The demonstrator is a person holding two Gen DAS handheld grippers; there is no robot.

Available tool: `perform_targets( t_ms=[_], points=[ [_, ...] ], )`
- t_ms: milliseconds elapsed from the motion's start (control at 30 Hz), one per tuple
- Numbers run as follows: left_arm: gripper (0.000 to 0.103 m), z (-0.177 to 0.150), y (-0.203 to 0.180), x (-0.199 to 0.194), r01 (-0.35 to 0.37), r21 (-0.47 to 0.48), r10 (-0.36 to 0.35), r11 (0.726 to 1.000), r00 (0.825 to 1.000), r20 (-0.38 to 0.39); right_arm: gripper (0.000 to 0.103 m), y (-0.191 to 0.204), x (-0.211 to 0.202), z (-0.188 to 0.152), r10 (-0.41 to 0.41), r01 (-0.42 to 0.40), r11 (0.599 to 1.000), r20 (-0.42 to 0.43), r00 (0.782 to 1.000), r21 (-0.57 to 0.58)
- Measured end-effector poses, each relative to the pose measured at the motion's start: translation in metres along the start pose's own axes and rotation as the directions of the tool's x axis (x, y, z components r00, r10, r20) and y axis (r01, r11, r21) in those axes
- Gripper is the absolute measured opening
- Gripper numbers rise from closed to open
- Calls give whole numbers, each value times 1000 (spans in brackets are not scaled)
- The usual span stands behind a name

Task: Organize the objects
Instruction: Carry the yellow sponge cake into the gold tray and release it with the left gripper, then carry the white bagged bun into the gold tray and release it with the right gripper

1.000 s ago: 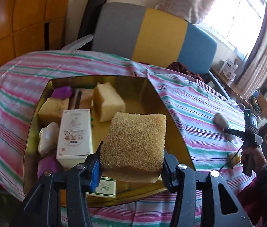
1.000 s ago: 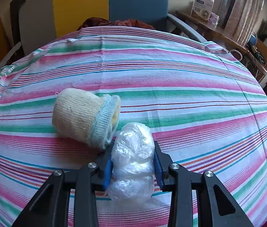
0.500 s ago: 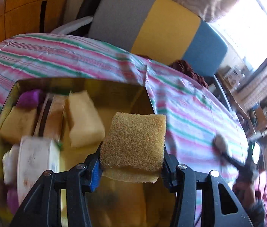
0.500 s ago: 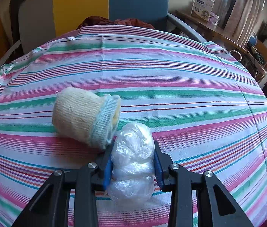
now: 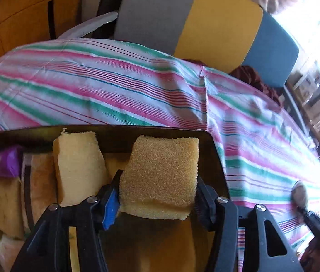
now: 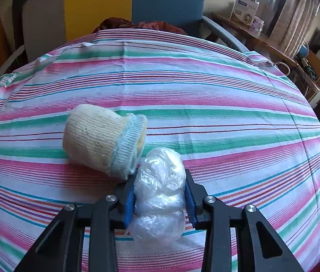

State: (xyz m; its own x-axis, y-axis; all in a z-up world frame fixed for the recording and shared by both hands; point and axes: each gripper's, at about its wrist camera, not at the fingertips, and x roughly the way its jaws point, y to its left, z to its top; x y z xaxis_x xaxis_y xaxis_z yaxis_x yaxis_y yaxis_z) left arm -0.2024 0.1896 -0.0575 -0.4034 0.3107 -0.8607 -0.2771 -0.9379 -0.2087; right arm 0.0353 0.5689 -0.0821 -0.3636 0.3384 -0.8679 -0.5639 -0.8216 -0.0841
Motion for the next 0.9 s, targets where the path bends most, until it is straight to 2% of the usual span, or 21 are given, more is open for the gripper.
perform_targets(
  t_ms=[167,333,467,667,900],
  points=[
    [64,-1,6,-7,38,-16,-38,999,999,-8,38,0,0,0,-1,1,1000,1,1000,4],
    [64,-1,16,-22,40,-59,-39,997,999,17,38,-1,0,0,1,-1,1000,1,1000,5],
    [63,-17,13,-57,1,-5,-1,1000,995,95,38,-1,0,0,-1,1,1000,3,1000,3],
    [63,-59,7,-104,-78,69,63,995,978,197,36,0,-1,0,-5,5,1000,6,1000,-9],
    [63,-99,2,-139,-130,109,99,986,961,259,36,0,-1,-1,-7,8,1000,17,1000,-13]
  ],
)
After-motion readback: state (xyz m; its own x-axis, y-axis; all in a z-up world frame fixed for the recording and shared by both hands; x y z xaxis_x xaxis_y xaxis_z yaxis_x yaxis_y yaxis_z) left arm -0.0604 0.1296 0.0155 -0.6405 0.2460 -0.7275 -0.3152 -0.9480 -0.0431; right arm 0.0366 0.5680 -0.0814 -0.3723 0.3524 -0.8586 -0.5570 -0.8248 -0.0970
